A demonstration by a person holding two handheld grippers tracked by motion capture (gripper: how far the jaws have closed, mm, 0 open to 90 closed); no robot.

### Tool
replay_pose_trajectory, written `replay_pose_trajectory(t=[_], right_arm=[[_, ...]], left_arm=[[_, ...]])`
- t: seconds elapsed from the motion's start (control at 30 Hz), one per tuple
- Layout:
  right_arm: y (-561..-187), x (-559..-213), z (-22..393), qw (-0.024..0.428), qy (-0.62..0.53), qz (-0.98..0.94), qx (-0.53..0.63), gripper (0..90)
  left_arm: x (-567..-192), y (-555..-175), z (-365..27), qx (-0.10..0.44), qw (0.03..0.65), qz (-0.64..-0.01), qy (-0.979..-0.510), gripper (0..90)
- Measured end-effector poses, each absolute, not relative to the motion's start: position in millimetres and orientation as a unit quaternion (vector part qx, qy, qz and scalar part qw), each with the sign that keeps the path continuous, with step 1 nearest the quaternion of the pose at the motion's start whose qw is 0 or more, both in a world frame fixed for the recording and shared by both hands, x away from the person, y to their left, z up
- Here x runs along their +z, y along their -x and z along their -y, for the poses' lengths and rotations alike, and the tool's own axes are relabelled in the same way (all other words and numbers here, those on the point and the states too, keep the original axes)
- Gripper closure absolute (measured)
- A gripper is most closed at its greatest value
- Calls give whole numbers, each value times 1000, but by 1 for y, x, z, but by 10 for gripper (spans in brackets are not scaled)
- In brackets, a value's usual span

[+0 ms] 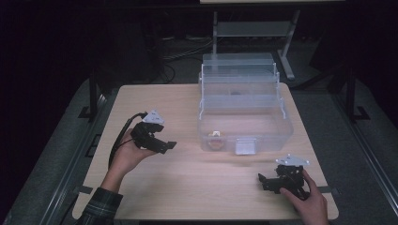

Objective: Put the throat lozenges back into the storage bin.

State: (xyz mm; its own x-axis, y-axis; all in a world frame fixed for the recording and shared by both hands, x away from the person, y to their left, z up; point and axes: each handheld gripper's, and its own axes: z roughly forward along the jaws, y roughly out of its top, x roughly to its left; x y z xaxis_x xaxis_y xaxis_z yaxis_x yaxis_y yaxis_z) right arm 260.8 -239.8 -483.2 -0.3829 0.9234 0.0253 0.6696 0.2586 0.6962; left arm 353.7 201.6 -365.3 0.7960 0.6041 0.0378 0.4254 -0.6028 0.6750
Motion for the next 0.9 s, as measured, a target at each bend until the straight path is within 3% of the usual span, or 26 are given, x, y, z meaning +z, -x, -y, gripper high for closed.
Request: replay_pose_trajectory(t=[0.9], right_arm=[[-261,-483,240,199,-519,-767,319,0]], left_arm=[[-417,-302,-239,163,349,-309,-869,178]])
